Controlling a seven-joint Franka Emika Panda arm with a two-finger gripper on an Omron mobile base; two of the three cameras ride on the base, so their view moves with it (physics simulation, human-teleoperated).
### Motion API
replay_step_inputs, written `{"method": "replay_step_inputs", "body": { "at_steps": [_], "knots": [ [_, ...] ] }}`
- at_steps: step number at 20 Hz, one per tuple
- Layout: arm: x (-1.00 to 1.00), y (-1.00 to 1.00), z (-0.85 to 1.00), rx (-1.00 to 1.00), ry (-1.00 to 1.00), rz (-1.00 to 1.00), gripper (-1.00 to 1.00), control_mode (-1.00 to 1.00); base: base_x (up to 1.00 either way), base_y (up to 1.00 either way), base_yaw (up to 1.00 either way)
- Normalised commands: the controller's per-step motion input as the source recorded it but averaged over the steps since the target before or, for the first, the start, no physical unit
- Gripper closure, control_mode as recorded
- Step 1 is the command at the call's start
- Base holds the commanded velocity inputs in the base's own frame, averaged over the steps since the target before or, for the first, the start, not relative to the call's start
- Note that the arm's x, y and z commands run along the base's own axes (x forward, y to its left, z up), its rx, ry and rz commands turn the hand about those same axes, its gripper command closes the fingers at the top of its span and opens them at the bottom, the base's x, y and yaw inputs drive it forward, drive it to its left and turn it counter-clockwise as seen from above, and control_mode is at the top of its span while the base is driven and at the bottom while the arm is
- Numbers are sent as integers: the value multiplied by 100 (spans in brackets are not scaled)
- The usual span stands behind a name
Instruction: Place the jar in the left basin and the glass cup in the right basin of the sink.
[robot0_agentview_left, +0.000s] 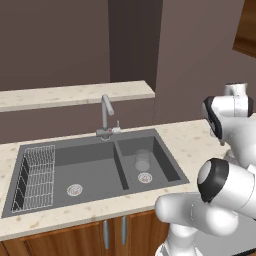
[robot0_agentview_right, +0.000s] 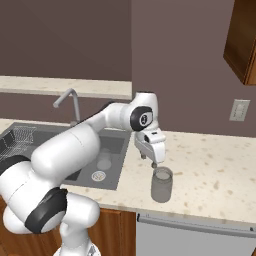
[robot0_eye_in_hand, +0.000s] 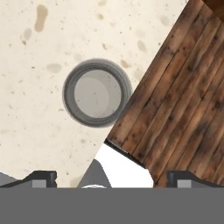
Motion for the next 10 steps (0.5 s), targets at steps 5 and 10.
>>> {"method": "replay_step_inputs", "body": {
  "at_steps": [5,10],
  "knots": [
    [0,0,-9,0,0,0,-100,-100,0,0,0],
    [0,-6,-8,0,0,0,-100,-100,0,0,0]
  ]
}}
